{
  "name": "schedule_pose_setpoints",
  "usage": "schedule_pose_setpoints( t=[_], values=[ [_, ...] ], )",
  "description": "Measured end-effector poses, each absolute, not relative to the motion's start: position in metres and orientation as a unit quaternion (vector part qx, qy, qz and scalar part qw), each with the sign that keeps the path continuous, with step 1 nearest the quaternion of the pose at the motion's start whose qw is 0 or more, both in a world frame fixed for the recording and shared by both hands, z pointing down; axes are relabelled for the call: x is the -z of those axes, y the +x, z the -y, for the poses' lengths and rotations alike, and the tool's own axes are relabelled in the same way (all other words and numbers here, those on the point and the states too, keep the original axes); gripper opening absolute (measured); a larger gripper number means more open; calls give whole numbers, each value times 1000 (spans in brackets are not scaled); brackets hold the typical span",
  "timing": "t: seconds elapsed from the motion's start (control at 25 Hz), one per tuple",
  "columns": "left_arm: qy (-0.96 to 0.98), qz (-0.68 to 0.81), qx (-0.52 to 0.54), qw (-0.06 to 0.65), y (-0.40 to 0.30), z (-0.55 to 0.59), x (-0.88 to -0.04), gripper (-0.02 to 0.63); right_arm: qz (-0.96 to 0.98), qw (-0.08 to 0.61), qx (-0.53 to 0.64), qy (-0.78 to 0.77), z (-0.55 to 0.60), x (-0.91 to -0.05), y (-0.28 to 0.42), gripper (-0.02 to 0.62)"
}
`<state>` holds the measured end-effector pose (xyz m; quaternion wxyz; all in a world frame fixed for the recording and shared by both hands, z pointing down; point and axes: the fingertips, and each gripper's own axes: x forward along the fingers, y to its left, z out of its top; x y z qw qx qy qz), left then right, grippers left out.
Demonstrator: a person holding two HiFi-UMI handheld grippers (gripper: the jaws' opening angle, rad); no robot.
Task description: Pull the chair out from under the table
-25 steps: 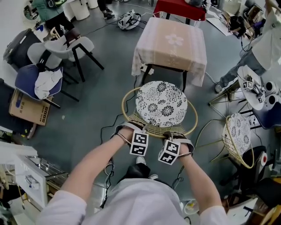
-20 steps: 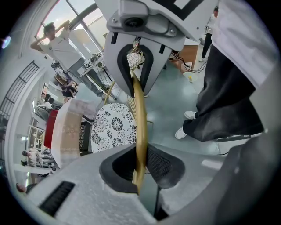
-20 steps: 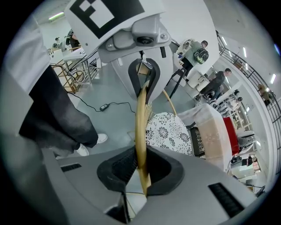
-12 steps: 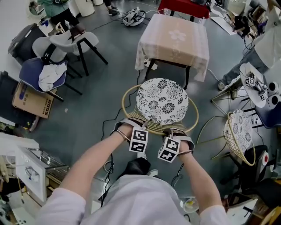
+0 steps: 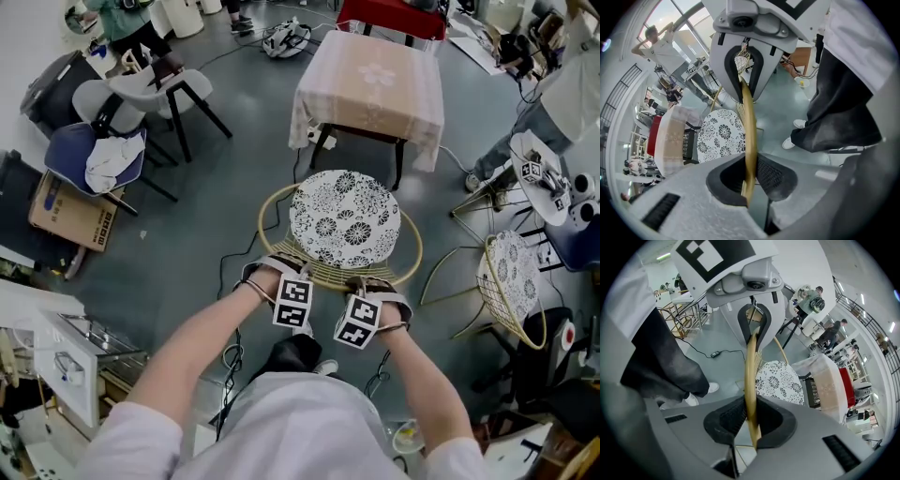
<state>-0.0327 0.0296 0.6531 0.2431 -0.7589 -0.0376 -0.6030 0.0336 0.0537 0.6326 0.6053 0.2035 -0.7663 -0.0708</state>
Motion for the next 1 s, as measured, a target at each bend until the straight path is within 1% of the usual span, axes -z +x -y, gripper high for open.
schedule_pose_setpoints(
  t=[1.0],
  values=[
    [-757,47,602,249,-41,-80,-655,48,768,604,74,198,-105,-634,26,41]
  ],
)
